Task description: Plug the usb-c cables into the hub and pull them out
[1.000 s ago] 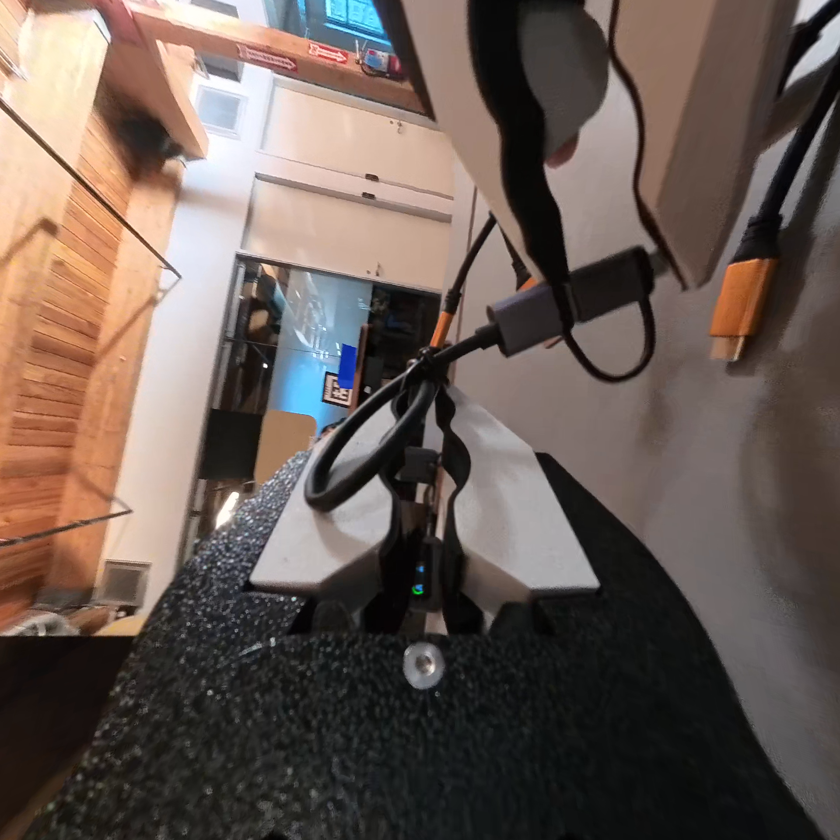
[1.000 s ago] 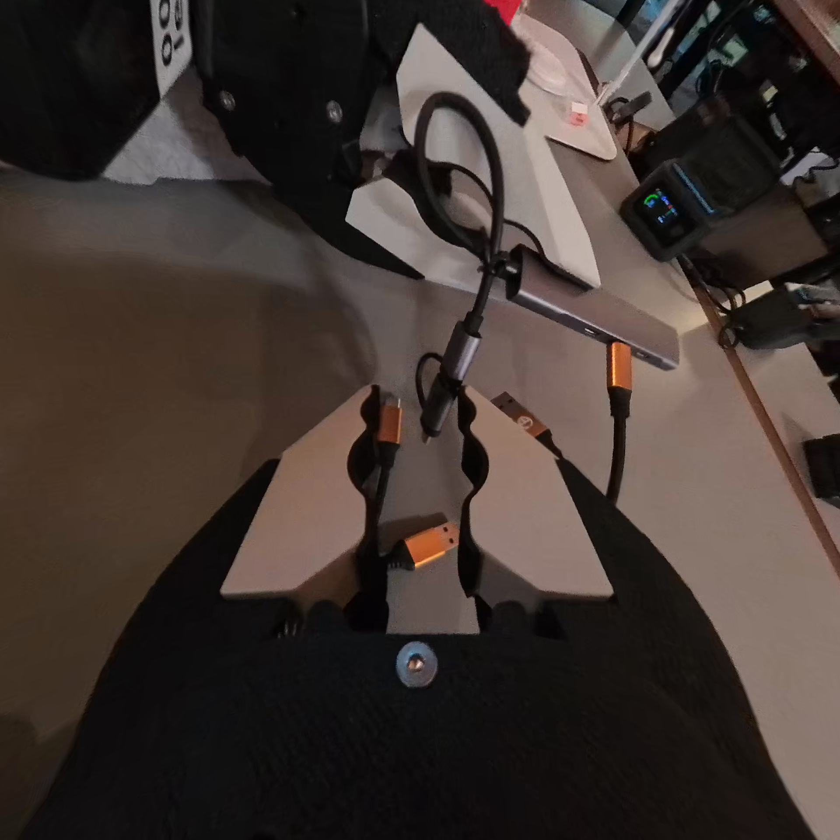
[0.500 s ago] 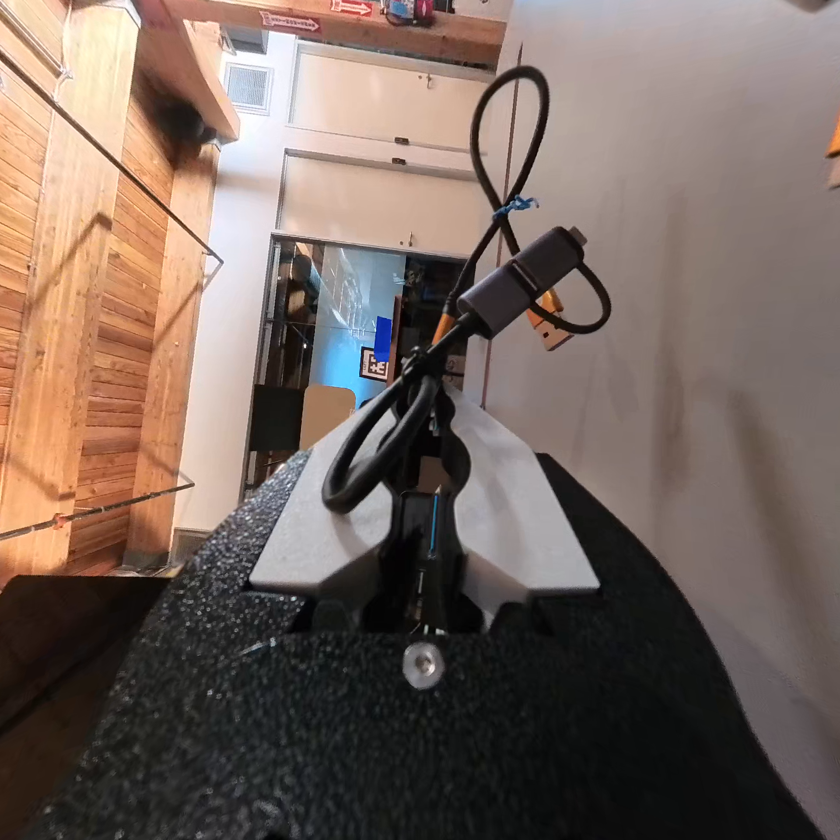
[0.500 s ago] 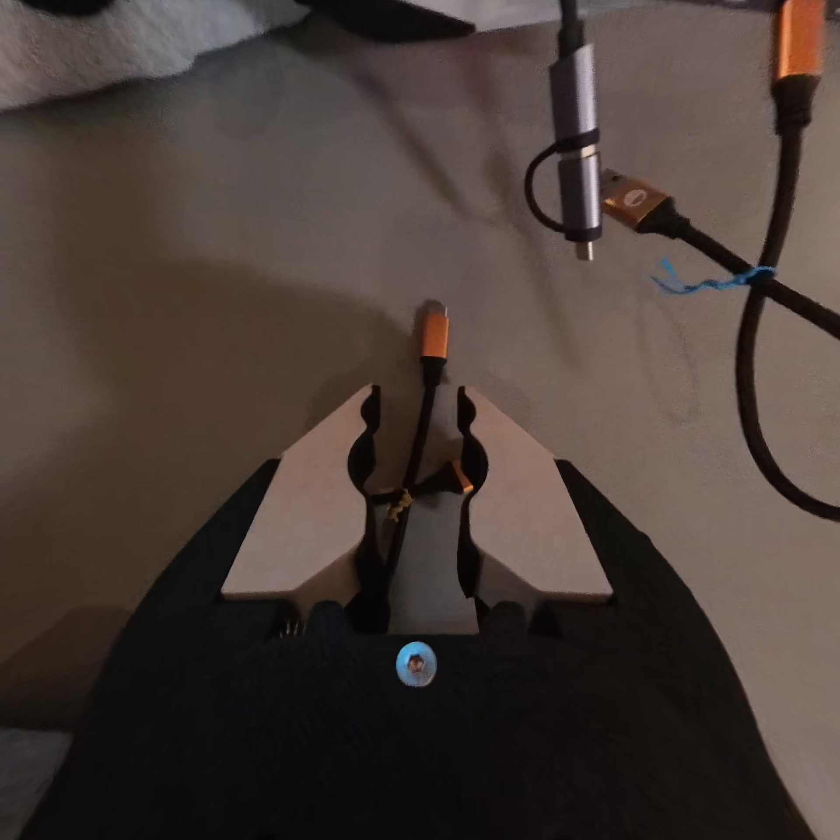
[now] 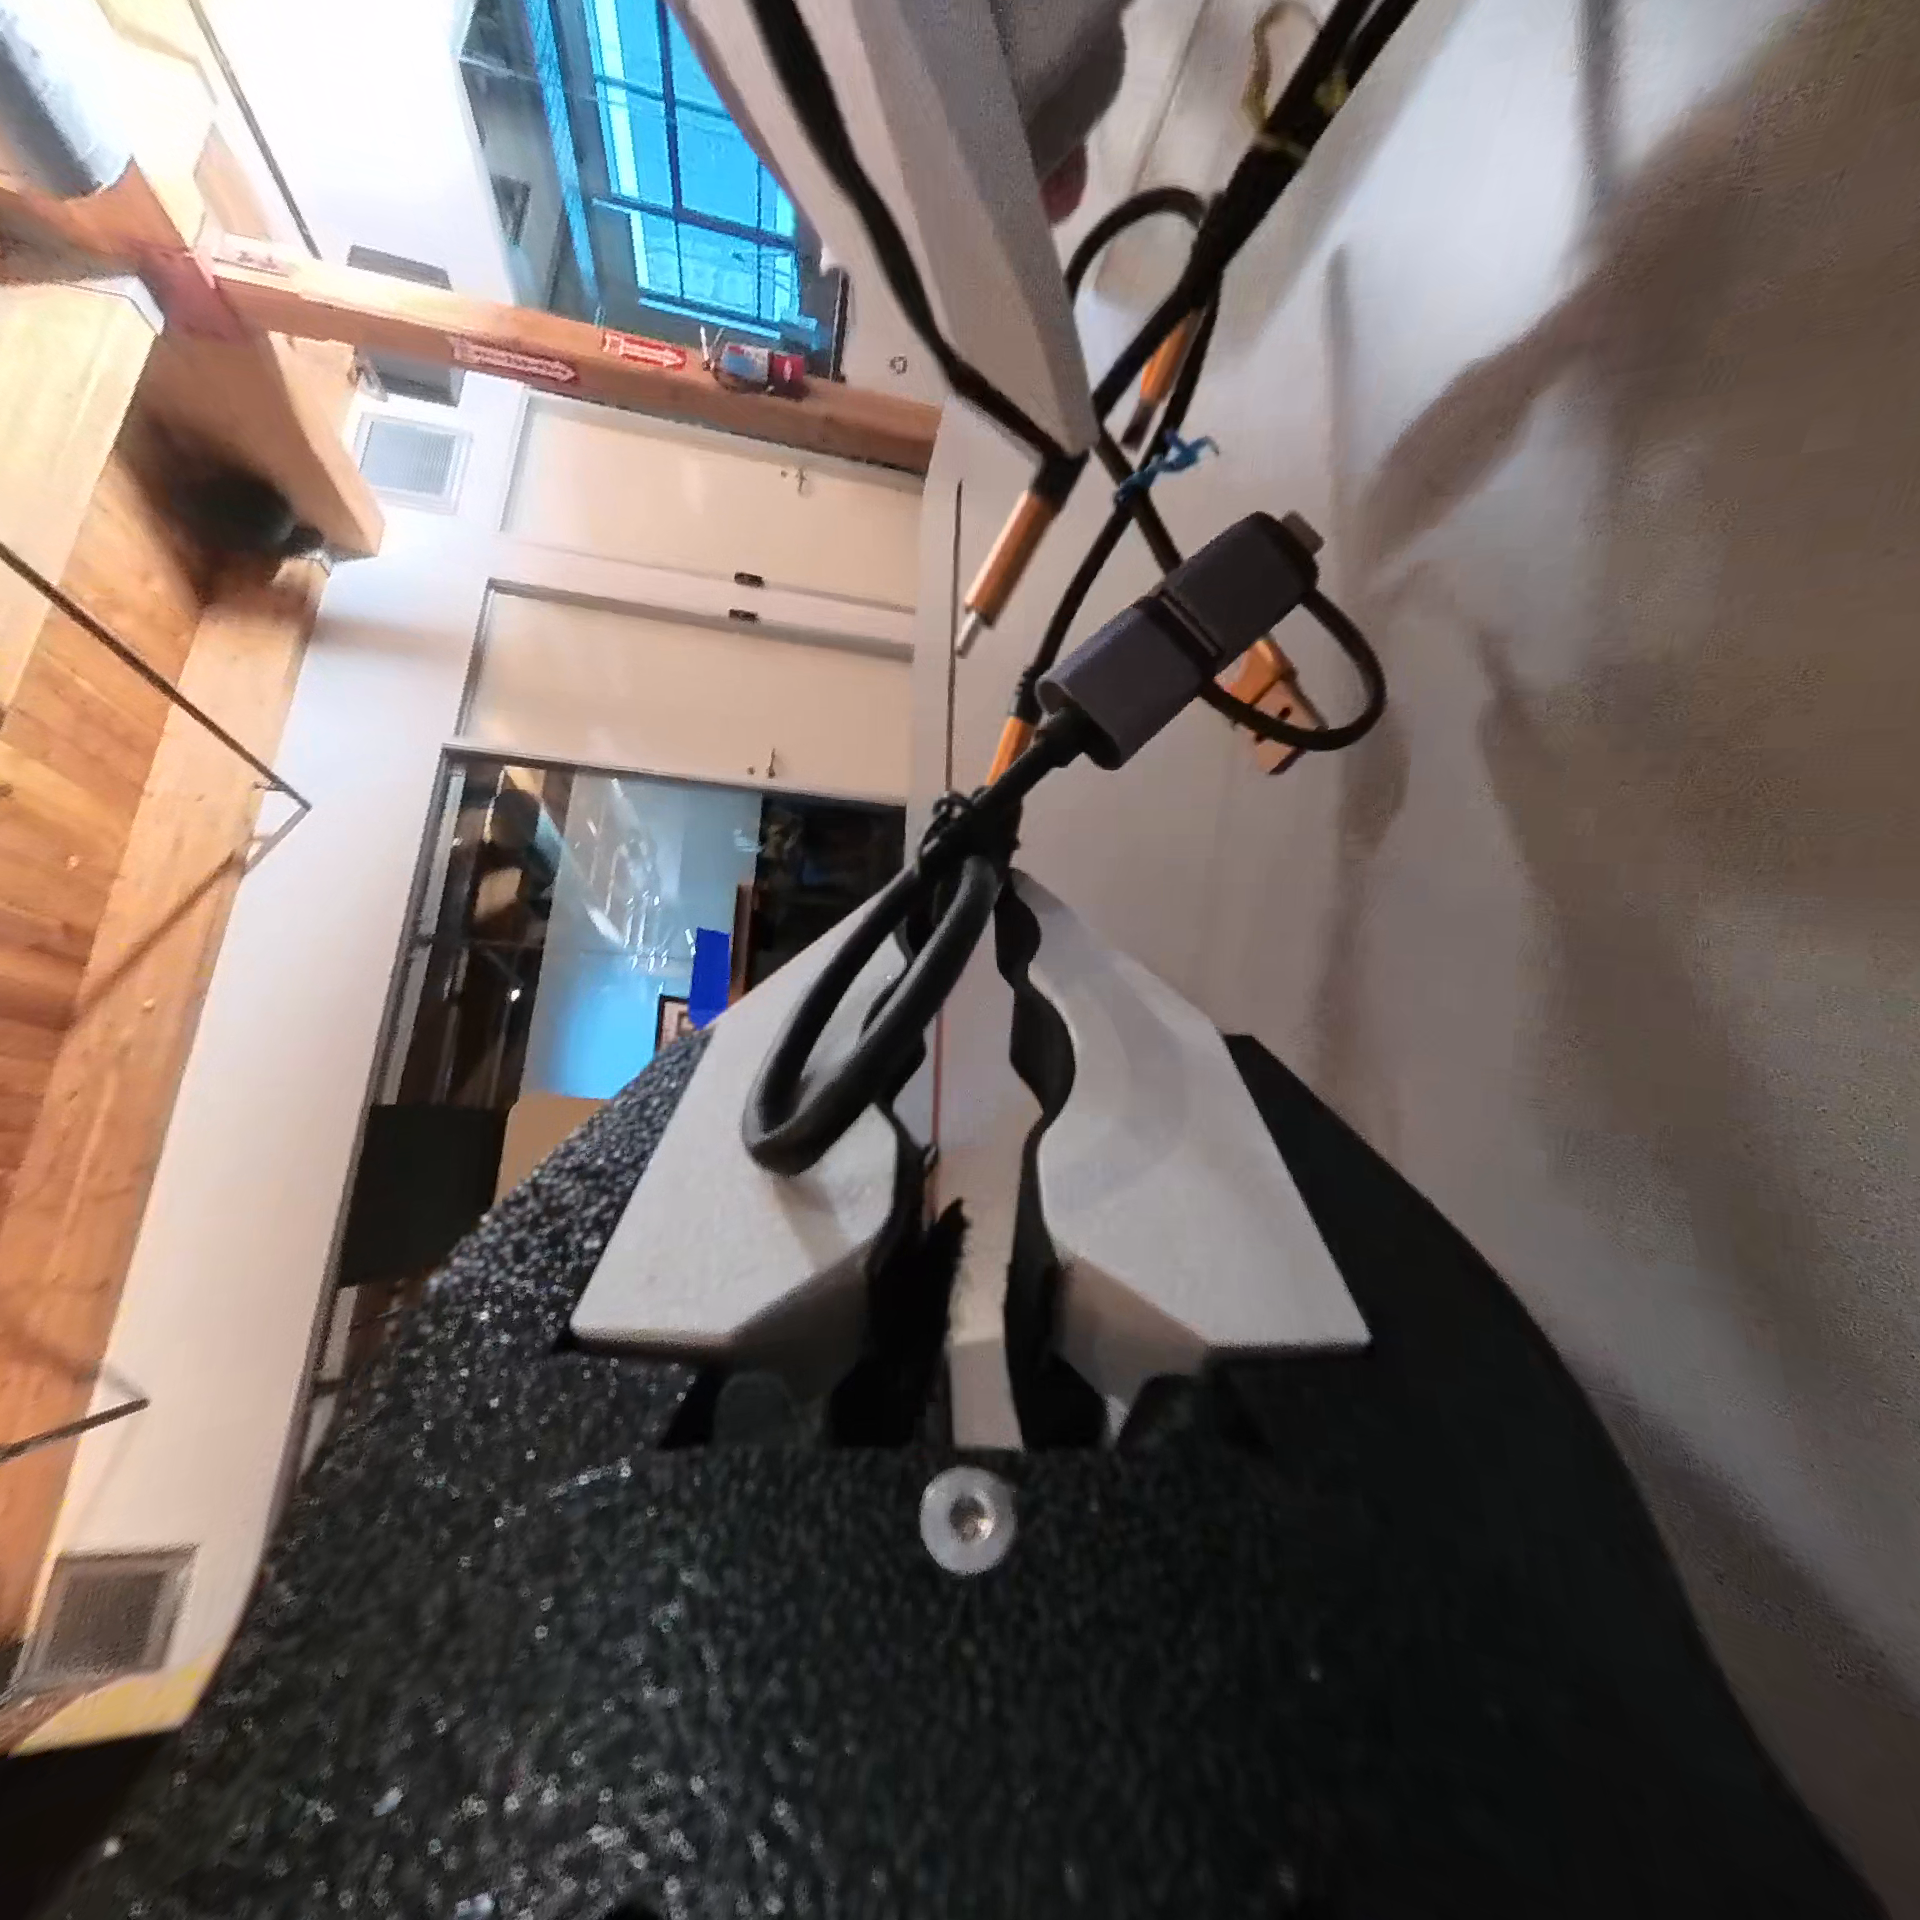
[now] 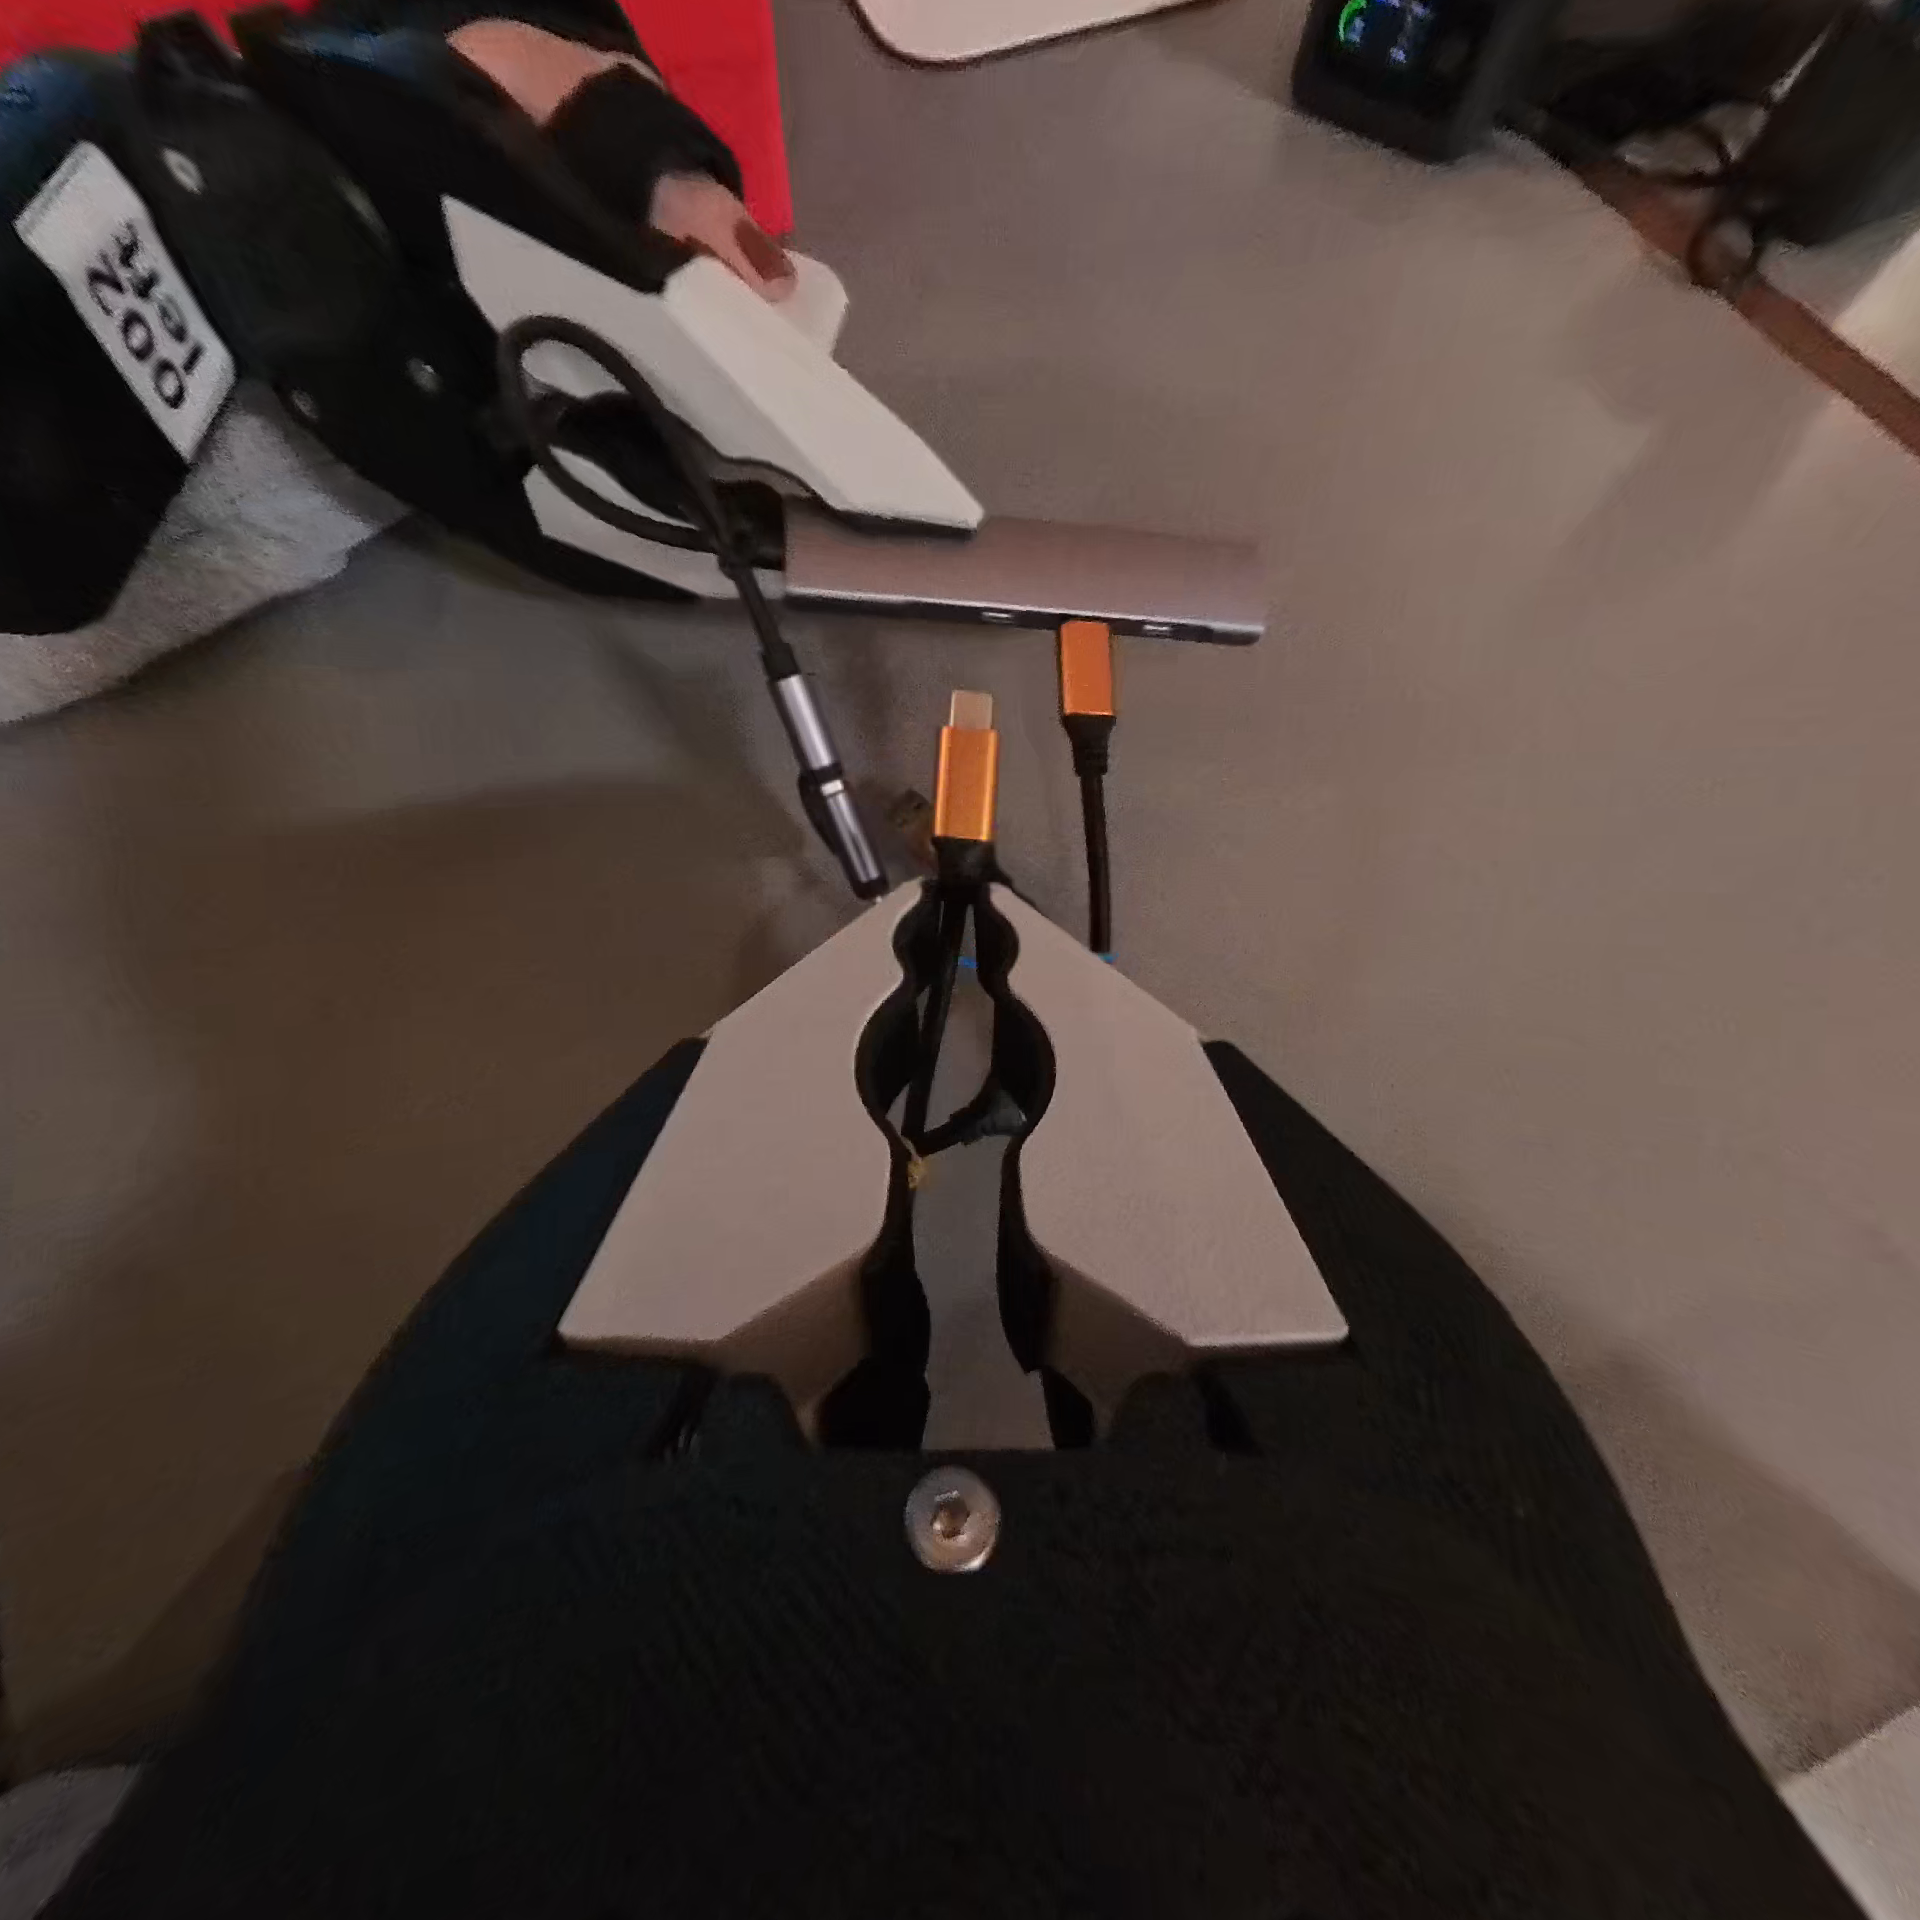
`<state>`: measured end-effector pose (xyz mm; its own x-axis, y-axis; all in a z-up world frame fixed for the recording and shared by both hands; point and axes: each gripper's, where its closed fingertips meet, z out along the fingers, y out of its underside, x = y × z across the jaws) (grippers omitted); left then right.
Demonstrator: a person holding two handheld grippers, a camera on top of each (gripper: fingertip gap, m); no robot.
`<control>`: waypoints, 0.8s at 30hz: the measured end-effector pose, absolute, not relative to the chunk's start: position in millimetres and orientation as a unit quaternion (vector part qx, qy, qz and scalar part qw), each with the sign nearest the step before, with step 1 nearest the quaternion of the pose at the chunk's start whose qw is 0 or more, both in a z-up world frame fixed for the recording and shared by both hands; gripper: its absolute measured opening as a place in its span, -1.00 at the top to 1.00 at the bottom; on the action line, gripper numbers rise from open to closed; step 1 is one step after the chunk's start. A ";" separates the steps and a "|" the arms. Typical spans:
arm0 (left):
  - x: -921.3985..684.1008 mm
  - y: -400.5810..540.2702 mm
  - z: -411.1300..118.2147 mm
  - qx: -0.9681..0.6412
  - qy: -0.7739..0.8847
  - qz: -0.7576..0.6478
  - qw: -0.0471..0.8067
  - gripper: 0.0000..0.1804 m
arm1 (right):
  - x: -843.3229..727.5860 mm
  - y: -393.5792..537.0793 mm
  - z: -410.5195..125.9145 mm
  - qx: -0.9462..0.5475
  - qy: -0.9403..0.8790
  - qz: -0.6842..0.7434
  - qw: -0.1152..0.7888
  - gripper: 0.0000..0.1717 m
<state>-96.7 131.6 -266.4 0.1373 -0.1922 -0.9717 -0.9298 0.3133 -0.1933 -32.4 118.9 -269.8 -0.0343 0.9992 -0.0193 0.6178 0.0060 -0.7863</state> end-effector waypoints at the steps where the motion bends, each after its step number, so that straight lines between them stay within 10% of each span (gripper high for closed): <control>1: -92.9 131.1 -268.3 -0.490 0.577 0.313 0.574 0.91 | -31.1 121.8 -274.4 -0.638 -0.640 0.315 0.290 0.96; 24: -75.6 123.2 -293.6 -0.519 0.618 0.241 0.540 0.92 | -37.7 117.0 -298.3 -0.648 -0.652 0.311 0.242 0.96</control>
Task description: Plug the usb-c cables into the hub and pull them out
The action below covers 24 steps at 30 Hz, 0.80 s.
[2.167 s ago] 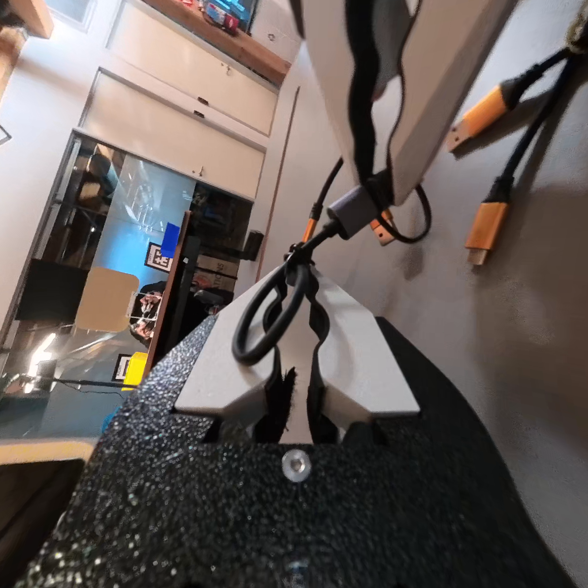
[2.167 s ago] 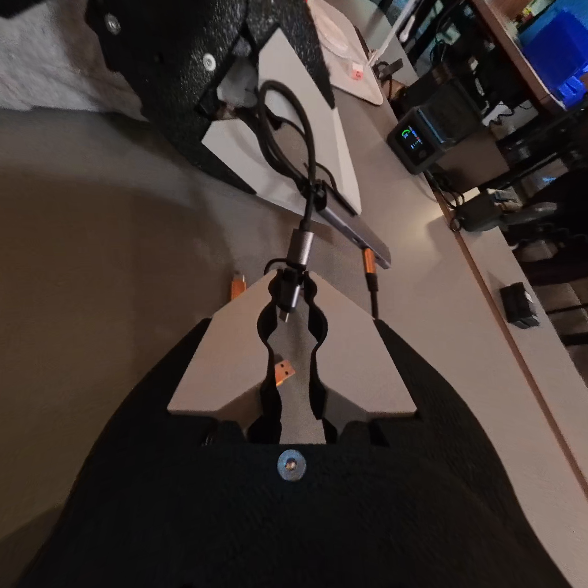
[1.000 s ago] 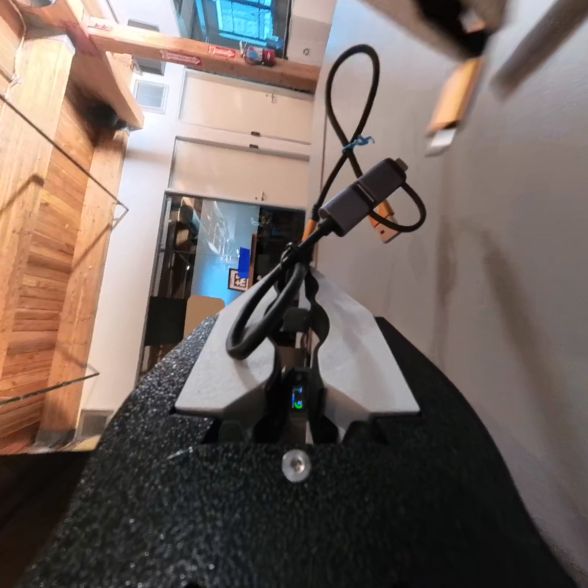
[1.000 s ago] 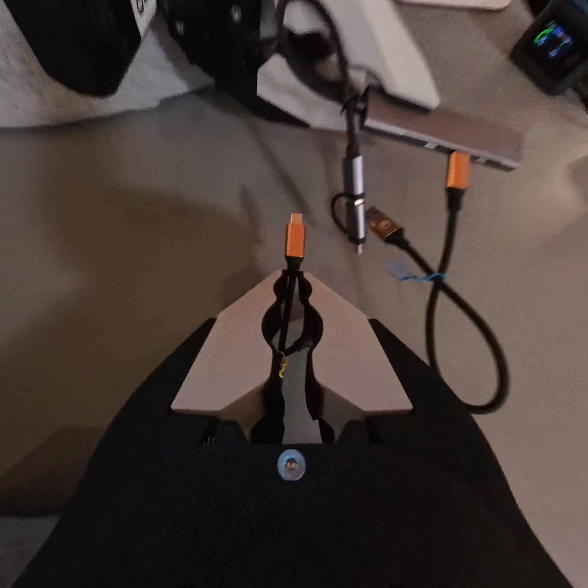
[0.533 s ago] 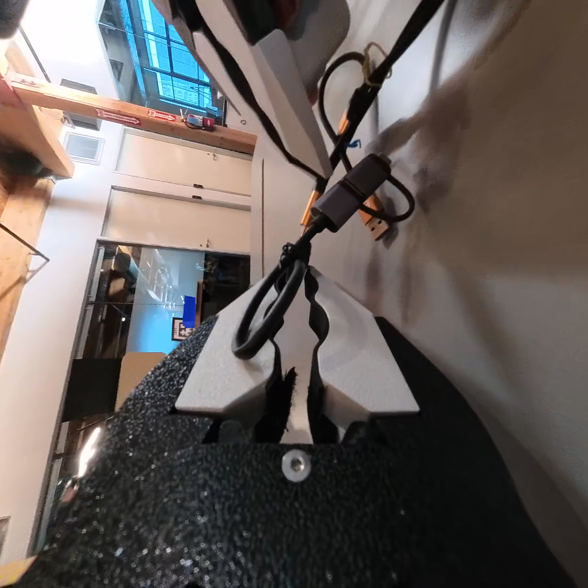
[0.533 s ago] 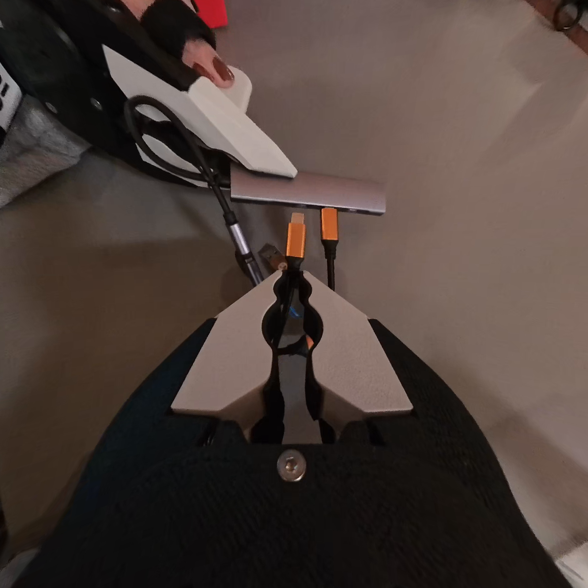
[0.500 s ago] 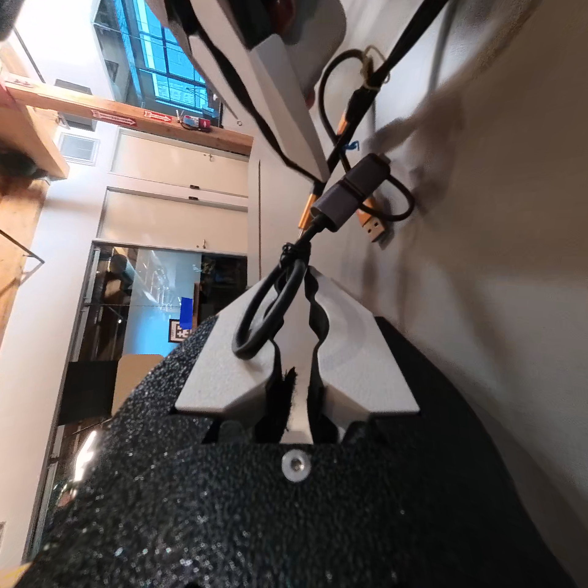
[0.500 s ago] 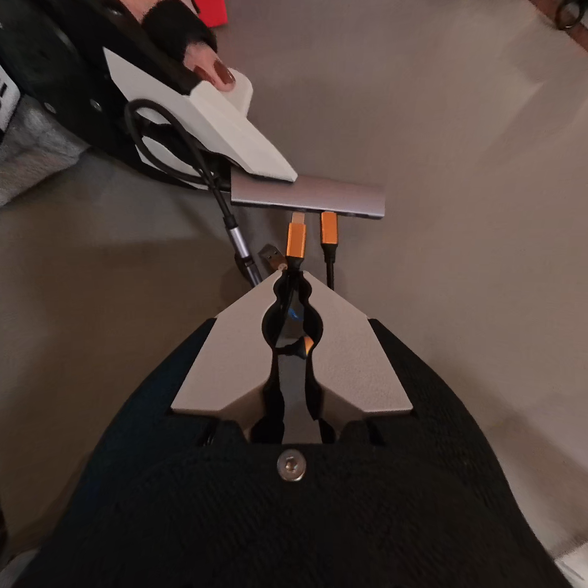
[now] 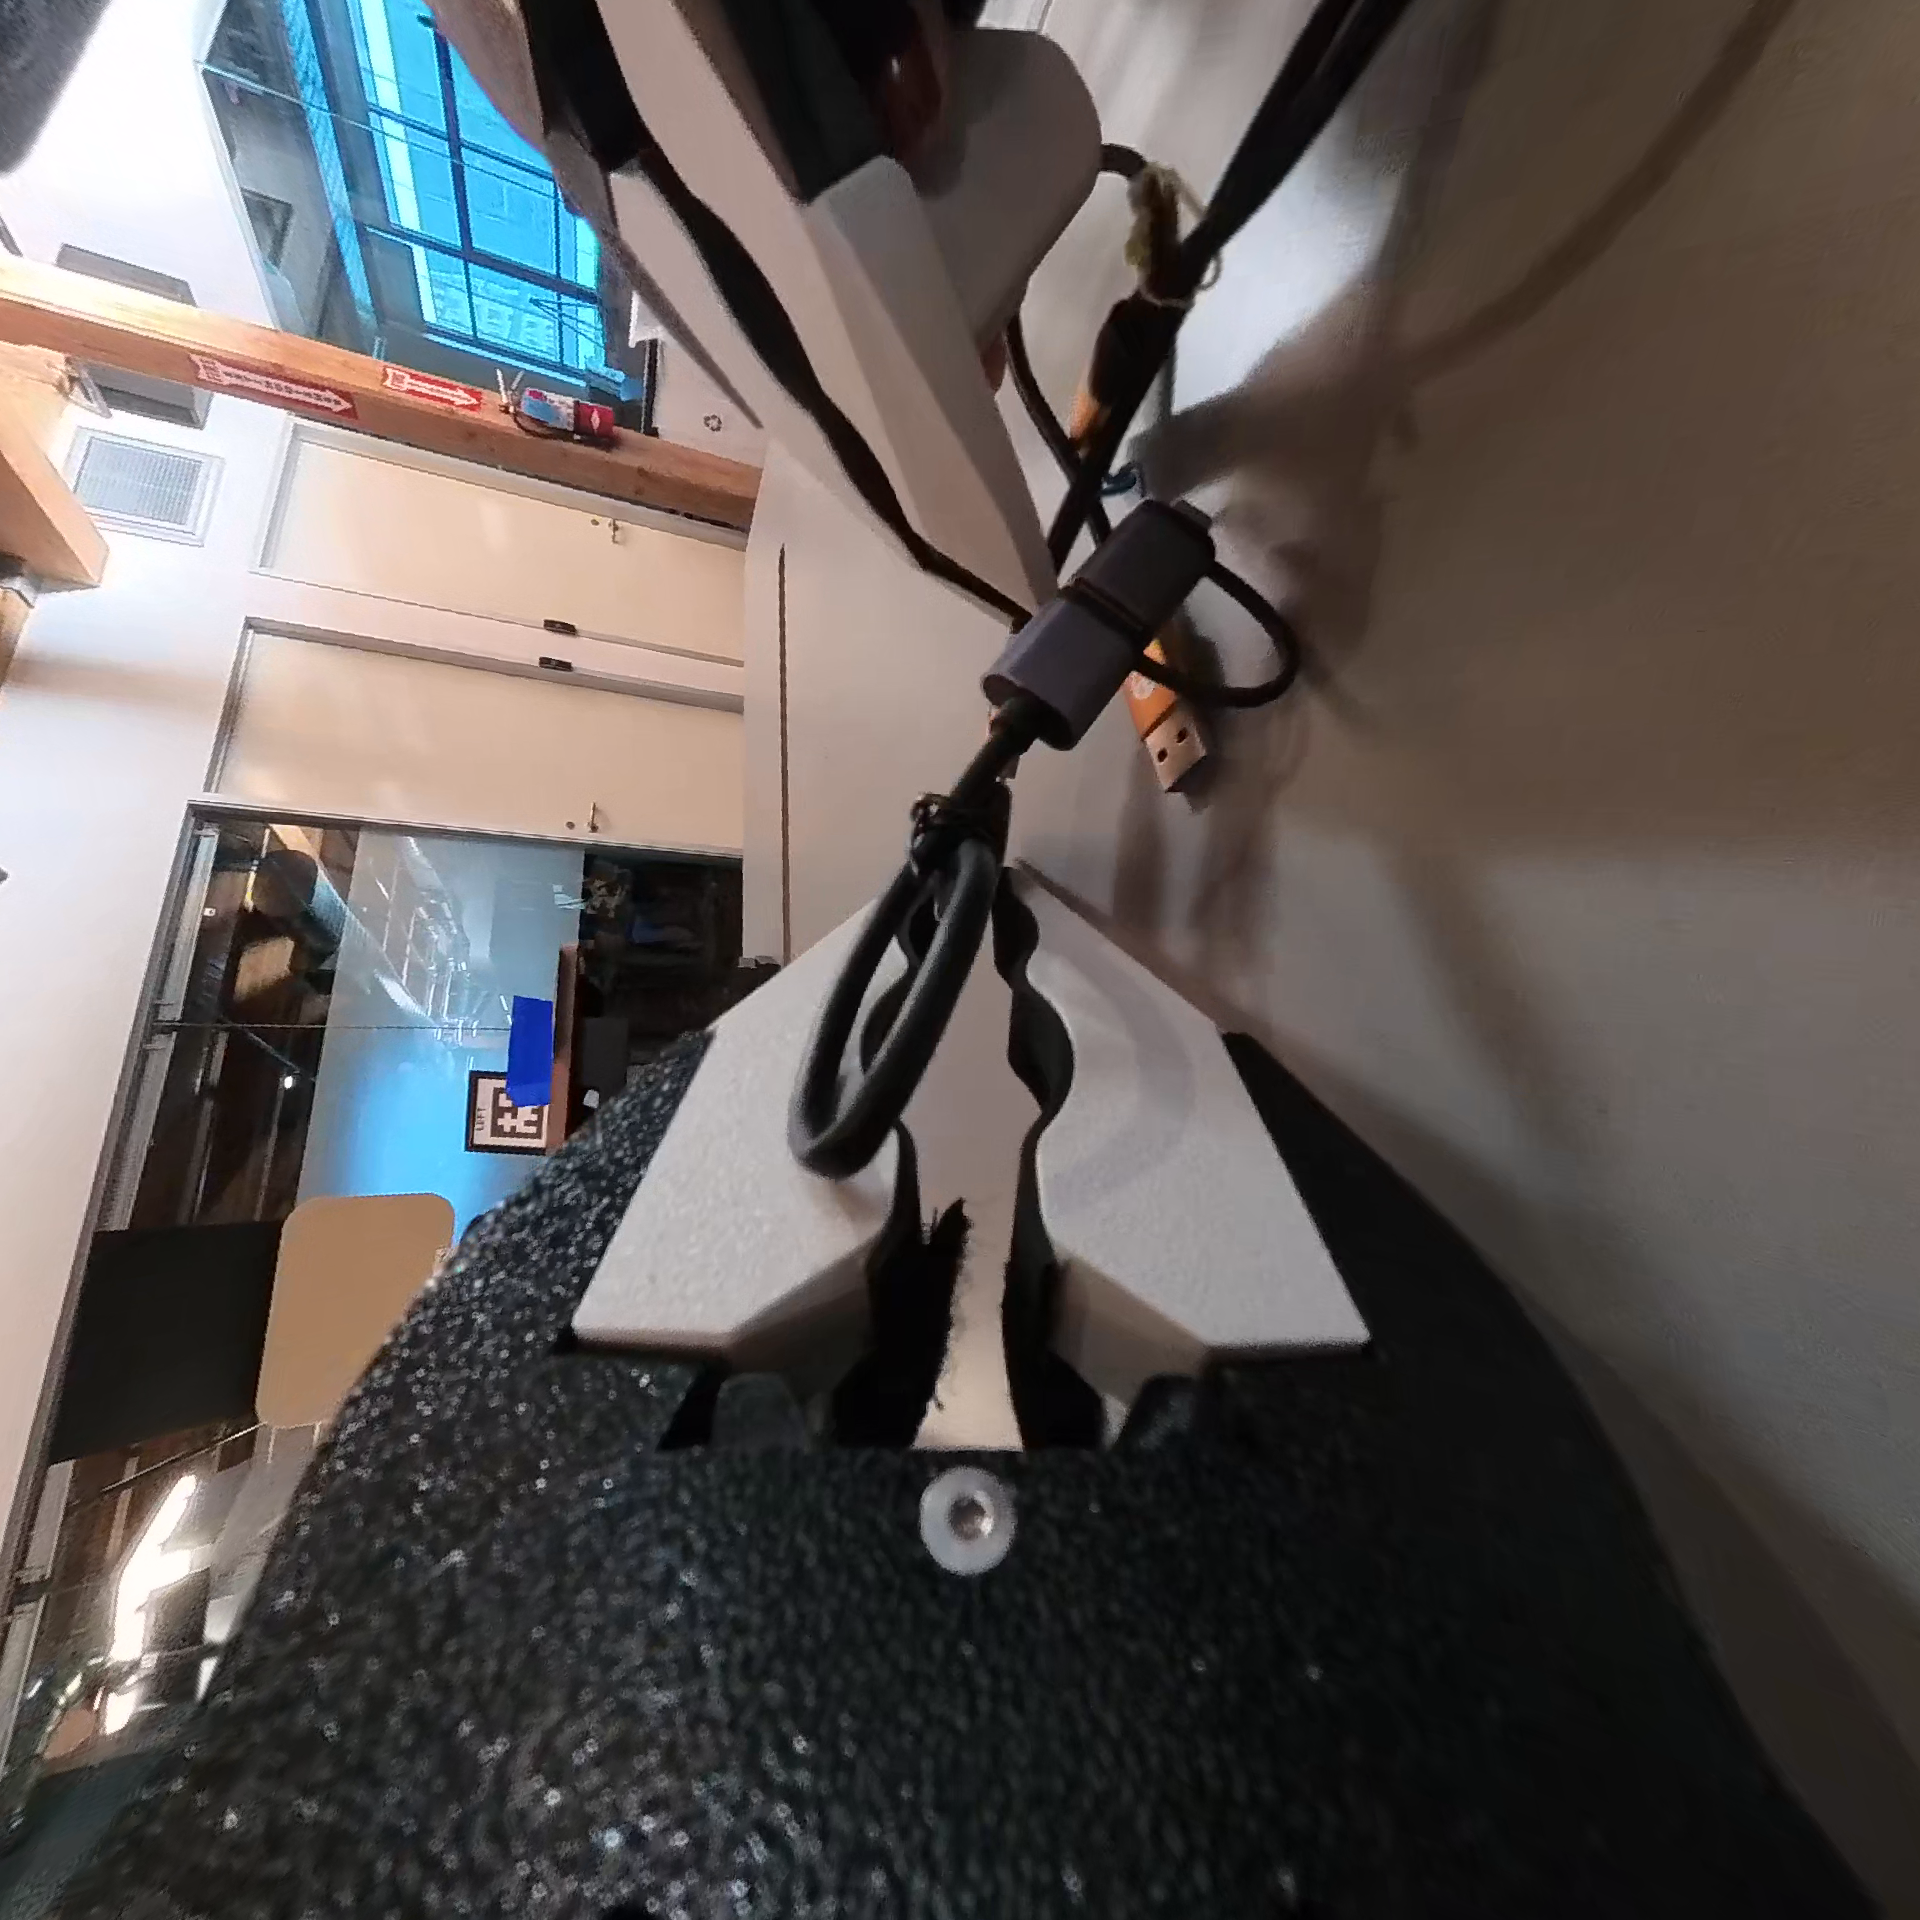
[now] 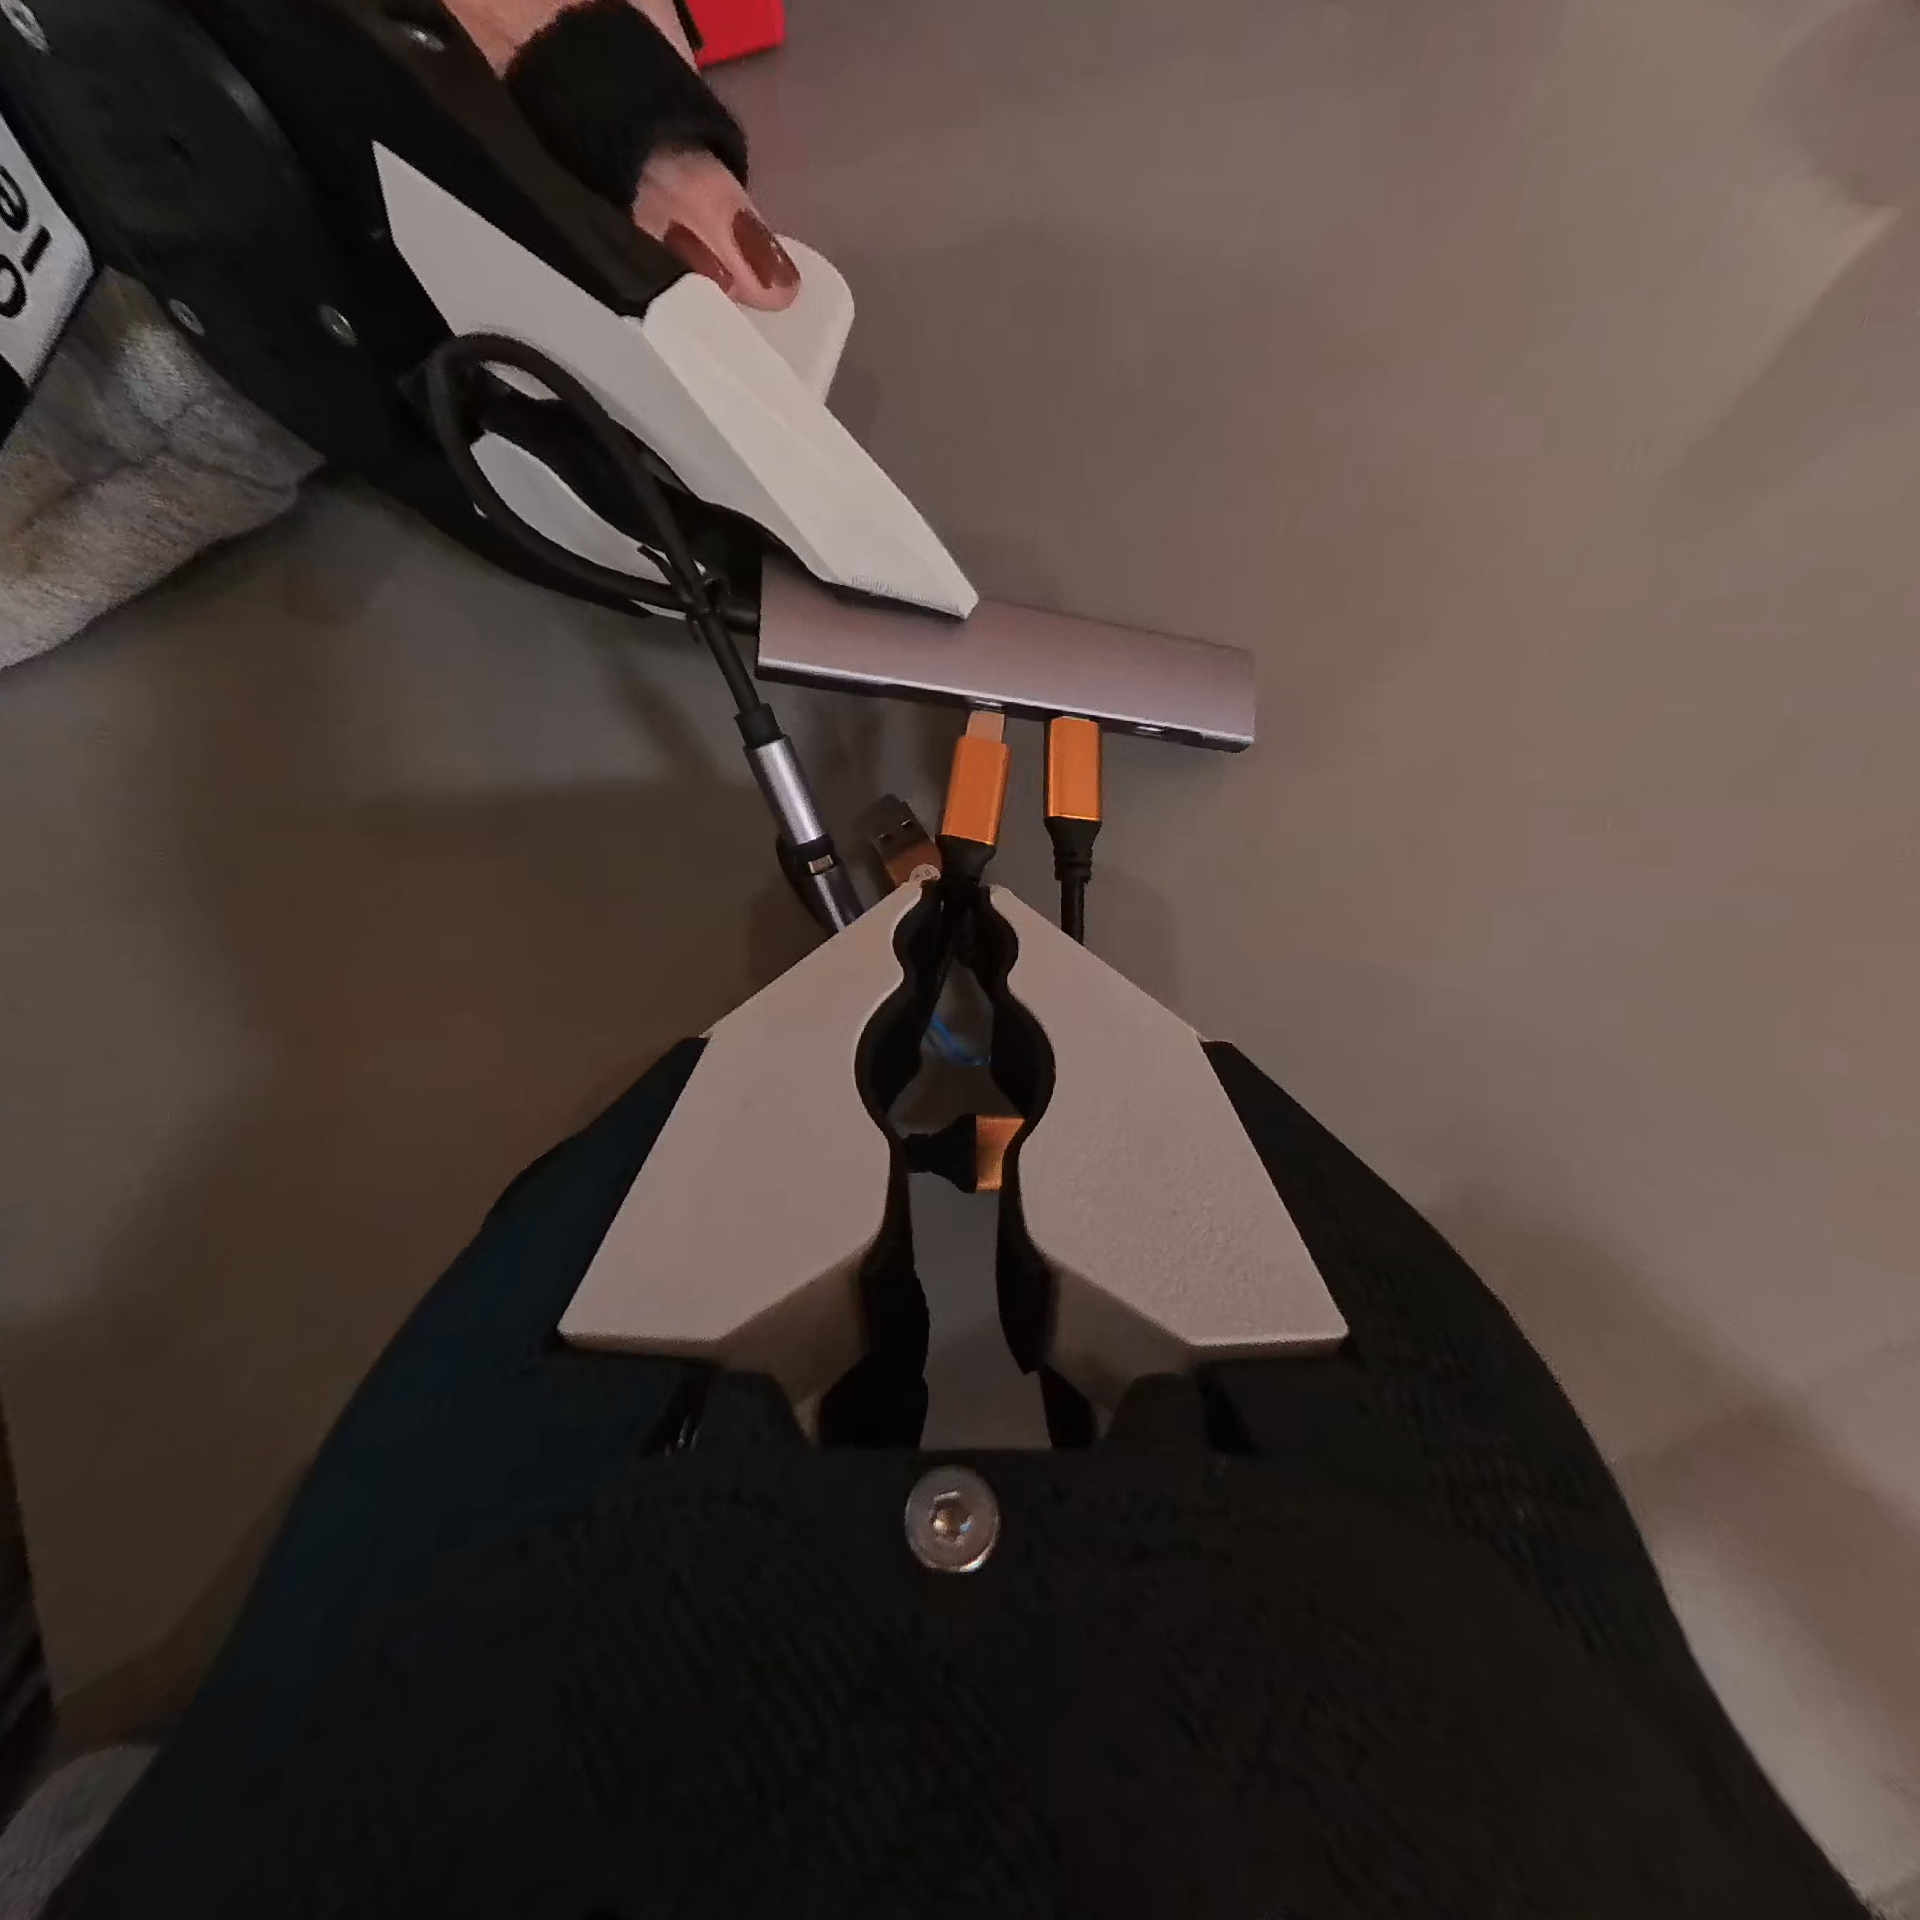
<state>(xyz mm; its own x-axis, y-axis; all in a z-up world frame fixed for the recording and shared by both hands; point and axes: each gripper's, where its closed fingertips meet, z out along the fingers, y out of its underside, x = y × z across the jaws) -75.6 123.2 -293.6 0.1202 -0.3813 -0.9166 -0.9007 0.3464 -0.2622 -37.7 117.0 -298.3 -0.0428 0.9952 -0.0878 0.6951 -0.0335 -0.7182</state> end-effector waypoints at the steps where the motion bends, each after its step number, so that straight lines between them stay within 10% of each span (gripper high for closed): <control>1: -74.9 122.8 -293.9 -0.518 0.619 0.240 0.539 0.92 | -37.1 116.9 -298.7 -0.648 -0.652 0.314 0.239 0.96; 24: -63.8 116.5 -297.8 -0.515 0.634 0.217 0.534 0.91 | -30.2 117.8 -305.1 -0.637 -0.648 0.358 0.215 0.96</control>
